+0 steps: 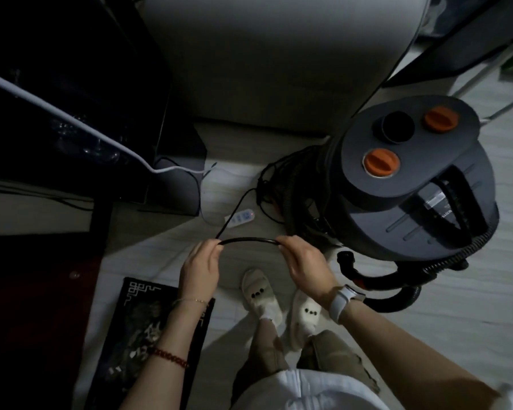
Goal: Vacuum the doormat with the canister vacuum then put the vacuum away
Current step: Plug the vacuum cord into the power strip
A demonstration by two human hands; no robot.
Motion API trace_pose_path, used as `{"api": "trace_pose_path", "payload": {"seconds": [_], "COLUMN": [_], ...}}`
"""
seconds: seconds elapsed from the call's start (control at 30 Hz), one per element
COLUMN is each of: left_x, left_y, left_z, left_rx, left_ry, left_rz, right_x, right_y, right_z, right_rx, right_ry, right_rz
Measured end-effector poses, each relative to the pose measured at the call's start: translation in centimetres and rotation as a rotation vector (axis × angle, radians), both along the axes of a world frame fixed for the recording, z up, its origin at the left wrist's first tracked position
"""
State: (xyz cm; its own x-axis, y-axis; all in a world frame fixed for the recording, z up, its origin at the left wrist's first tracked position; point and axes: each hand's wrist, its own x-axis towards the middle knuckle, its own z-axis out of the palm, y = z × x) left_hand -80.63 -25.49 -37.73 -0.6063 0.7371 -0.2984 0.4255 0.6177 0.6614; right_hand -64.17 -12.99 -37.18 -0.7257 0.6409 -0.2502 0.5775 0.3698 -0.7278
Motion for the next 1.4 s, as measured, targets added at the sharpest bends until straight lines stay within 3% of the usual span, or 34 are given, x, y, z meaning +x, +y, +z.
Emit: {"api": "trace_pose_path", "payload": {"seconds": [0.2, 0.43, 0.63, 0.73, 0.97, 1.4], "left_x": [0.8, -0.4, -4.9, -7.1, -9.9, -9.6], "left_y": [1.1, 0.5, 0.6, 2.7, 7.1, 5.2], "left_z": [-5.9, -19.4, -32.8, -37.0, -43.8, -48.5], "left_rx": [0.046, 0.002, 0.096, 0.174, 0.268, 0.336], "left_ry": [0.095, 0.228, 0.337, 0.379, 0.368, 0.207], "left_rz": [0.115, 0.252, 0.091, 0.088, 0.063, 0.072], "right_x": [-1.5, -3.4, -6.0, -8.1, -11.1, -10.3], "right_y": [-0.6, 0.1, 0.9, 2.0, 3.7, 4.1], "right_z": [-7.3, -21.0, -35.3, -39.9, -46.1, -48.8], "right_rx": [0.048, 0.057, 0.069, 0.033, -0.137, 0.029], "right_ry": [-0.065, -0.032, -0.245, -0.123, 0.052, 0.056], "right_rz": [-0.074, 0.046, 0.116, -0.032, -0.200, -0.144]}}
